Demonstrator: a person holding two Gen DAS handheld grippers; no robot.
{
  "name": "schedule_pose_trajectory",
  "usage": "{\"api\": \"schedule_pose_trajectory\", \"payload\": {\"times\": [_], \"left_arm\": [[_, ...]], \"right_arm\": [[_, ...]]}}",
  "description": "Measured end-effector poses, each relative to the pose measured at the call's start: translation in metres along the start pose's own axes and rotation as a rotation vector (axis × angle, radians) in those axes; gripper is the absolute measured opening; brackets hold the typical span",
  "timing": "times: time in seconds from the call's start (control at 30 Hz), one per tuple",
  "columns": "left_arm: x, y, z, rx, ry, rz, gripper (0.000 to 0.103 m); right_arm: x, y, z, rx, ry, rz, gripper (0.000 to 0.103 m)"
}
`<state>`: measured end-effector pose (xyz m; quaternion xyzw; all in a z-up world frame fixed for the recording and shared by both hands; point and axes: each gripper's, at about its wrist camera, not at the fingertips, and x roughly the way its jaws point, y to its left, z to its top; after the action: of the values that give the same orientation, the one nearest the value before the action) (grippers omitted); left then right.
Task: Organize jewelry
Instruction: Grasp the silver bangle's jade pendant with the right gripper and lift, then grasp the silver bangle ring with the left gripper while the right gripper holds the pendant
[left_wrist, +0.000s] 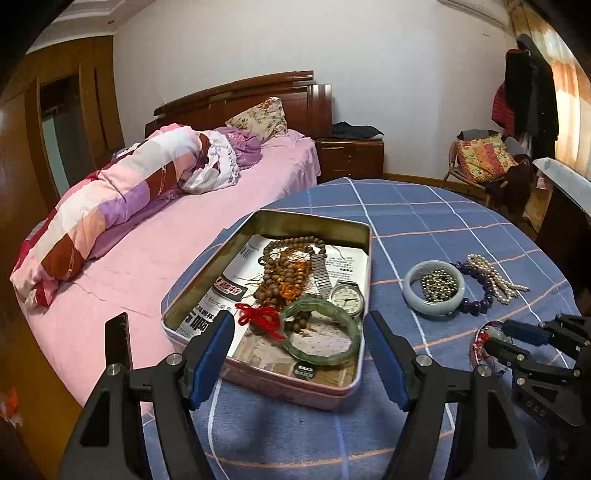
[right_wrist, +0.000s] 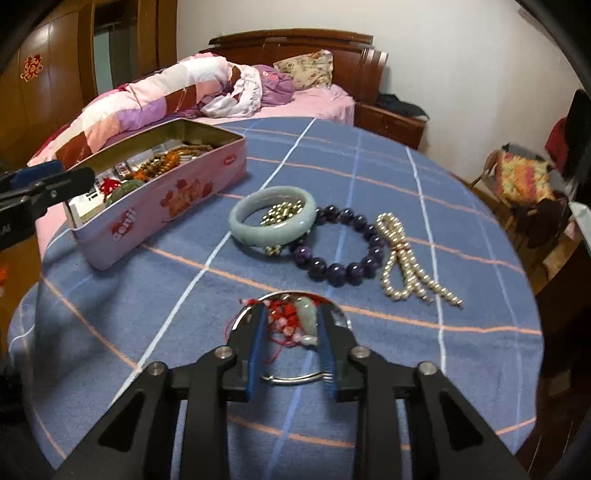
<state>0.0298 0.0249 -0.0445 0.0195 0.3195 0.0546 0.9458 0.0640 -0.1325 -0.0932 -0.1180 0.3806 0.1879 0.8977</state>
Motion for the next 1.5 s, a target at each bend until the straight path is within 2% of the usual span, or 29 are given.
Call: {"api": "schedule_pose_trajectory", "payload": {"times": [0.17,0.37,0.53,0.57,0.63,0.83,1.07,1.27,1.5], "left_arm": [[0.002,-0.006,-0.003,0.009,0.014,-0.010,0.072],[0.004,-0.008,-0.004,0.005,0.029,-0.014,0.072],[0.001,-0.011,-0.005,0.009,0.017,-0.018,0.072],[0.001,-0.011,-0.005,0.011,0.017,-0.020,0.072],[0.000,-0.012,-0.005,0.016,0.015,-0.021,0.072],[-0.001,-0.013,-0.004,0.012,0.015,-0.019,0.072],[-0.004,-0.015,-0.003,0.024,0.008,-0.026,0.072],[-0.004,-0.037,0.002,0.077,0.018,-0.077,0.072],[0.008,-0.084,0.009,0.148,0.065,-0.201,0.072]], "right_arm": [[0.004,-0.005,-0.001,-0.001,0.020,-0.008,0.032],[0.012,0.001,0.002,-0.068,0.057,-0.024,0.034],[0.014,-0.004,0.003,-0.071,0.077,0.015,0.034],[0.014,-0.004,0.003,-0.074,0.078,0.018,0.032],[0.014,-0.005,0.003,-0.061,0.084,0.054,0.020],[0.008,-0.003,0.000,-0.027,0.049,0.105,0.017],[-0.015,-0.009,0.005,0.021,-0.041,0.112,0.017],[-0.043,-0.033,0.011,0.076,-0.119,0.057,0.017],[-0.045,-0.072,0.001,0.173,-0.109,-0.014,0.017]]}}
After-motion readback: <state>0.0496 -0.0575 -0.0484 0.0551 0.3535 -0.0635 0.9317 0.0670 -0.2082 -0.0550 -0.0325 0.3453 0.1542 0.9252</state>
